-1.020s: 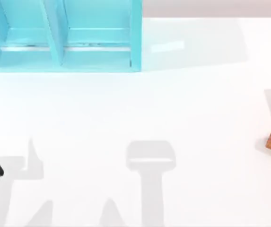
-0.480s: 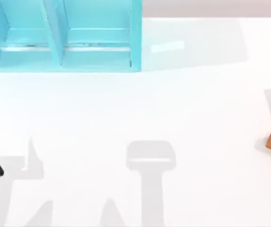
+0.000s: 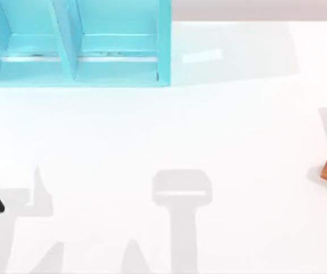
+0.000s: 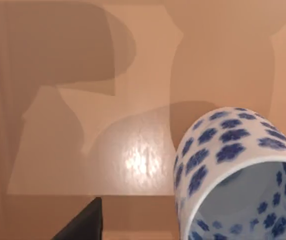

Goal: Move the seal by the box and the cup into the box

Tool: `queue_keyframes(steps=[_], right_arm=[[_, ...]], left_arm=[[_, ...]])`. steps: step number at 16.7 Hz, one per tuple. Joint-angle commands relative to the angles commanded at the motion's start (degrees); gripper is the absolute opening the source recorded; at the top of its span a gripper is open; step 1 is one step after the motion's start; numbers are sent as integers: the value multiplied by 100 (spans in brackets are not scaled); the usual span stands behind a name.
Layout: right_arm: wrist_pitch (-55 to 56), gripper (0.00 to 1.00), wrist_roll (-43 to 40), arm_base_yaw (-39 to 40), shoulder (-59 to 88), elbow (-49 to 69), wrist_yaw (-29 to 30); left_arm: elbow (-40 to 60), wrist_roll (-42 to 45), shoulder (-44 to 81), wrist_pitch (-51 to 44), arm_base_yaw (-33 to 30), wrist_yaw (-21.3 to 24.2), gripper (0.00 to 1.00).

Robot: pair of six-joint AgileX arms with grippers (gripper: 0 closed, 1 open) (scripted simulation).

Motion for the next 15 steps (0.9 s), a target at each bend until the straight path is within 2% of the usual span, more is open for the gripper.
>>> queue_keyframes(steps=[15], right_arm=[[-1929, 100, -30, -51, -287, 1595, -12]], left_arm=[[0, 0, 0, 0, 0, 0, 100]])
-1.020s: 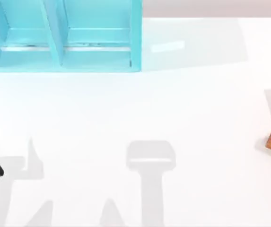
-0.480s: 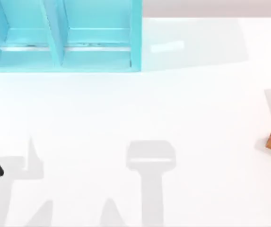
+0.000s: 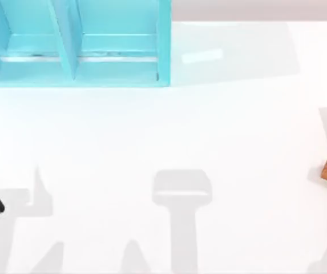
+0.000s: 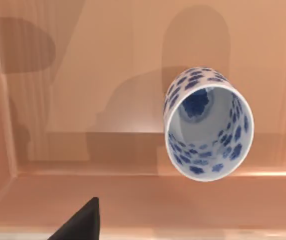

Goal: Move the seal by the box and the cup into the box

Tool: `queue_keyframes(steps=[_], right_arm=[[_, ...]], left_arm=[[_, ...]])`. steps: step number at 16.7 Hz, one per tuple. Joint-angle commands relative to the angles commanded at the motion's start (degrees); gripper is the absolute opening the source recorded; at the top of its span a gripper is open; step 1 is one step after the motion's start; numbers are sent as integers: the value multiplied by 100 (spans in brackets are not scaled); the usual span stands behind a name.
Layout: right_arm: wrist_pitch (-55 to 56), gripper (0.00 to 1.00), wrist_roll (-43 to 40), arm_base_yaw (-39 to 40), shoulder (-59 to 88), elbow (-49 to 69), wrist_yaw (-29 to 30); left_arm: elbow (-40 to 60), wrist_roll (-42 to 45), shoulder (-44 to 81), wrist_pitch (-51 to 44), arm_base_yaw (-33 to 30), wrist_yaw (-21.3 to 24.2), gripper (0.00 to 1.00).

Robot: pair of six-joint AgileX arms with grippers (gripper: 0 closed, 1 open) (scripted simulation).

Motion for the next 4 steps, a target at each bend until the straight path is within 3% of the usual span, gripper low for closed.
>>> queue_keyframes(steps=[4], right_arm=[[-341, 100, 13, 29, -130, 284, 7]], left_arm=[[0, 0, 0, 0, 0, 0, 100]])
